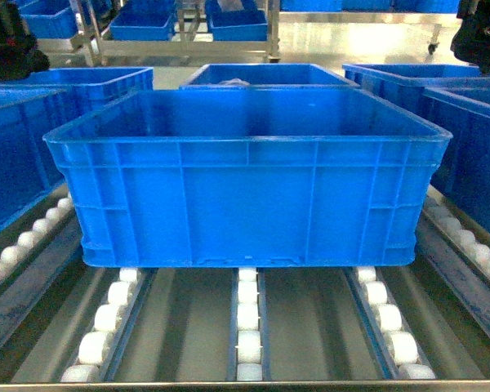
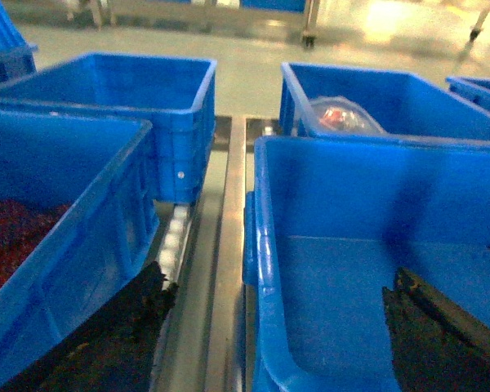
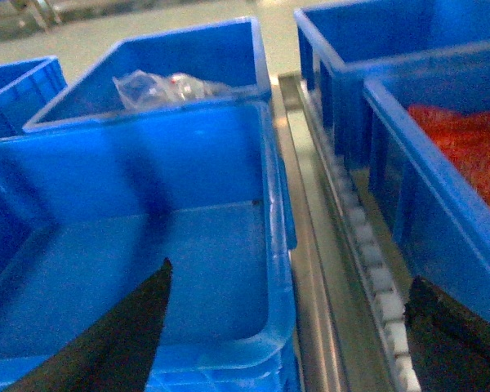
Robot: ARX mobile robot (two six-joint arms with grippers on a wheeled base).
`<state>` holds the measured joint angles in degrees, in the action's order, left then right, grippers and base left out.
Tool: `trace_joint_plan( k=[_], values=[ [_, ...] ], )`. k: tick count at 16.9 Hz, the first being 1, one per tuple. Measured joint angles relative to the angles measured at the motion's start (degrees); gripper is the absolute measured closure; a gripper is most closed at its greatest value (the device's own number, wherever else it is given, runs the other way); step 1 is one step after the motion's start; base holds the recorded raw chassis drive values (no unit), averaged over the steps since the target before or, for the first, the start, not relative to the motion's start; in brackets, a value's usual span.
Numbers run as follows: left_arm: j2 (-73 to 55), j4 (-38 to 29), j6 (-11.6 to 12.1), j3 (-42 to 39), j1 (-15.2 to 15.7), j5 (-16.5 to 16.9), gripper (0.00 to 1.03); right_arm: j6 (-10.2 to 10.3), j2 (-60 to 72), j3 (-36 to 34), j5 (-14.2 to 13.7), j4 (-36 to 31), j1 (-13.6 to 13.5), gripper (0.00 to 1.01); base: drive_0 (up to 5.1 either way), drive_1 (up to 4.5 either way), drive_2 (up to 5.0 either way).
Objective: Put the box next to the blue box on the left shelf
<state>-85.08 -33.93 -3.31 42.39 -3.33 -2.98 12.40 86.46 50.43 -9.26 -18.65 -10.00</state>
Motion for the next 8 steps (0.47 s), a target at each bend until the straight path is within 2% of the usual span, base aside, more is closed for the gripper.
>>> trace_joint_plan(
  k=[1,2,3,4,5,7,8],
  values=[
    [2.5,-8.4,1.3,-7.4,0.1,0.0,0.37,-5.4,-2.7,-9.1,0.4,-13.1,0.6,0.29,0.0,0.0,0.0],
    [4.3,-12.6,1.9,-11.0,0.5,0.1,0.46,-7.9,-4.6,-14.5,1.2,-20.3,1.4,0.38,0.0,0.0,0.0],
    [10.4,-17.0,2.3,-17.2,2.9,2.7,0.7,-10.6,-10.5,-22.4,2.1,-30.3,3.5,0.62,0.0,0.0,0.0],
    [14.9,-17.0,2.3,-24.2,3.5,2.8,0.97,-11.4,-15.8,-29.8,3.9,-31.3,4.5,0.9,0.0,0.0,0.0],
    [17.1,-16.9,2.3,-26.7,3.4,2.8,1.01,-12.0,-17.7,-32.8,4.7,-31.1,5.0,1.0,0.0,0.0,0.0],
    [23.1,-16.2,2.3,-30.5,3.4,3.0,1.02,-12.0,-23.6,-37.2,5.3,-31.0,6.3,1.0,0.0,0.0,0.0],
    [25.7,-15.0,2.3,-32.5,3.4,2.9,1.02,-12.0,-26.5,-39.3,8.9,-30.0,9.0,1.0,0.0,0.0,0.0]
  ],
)
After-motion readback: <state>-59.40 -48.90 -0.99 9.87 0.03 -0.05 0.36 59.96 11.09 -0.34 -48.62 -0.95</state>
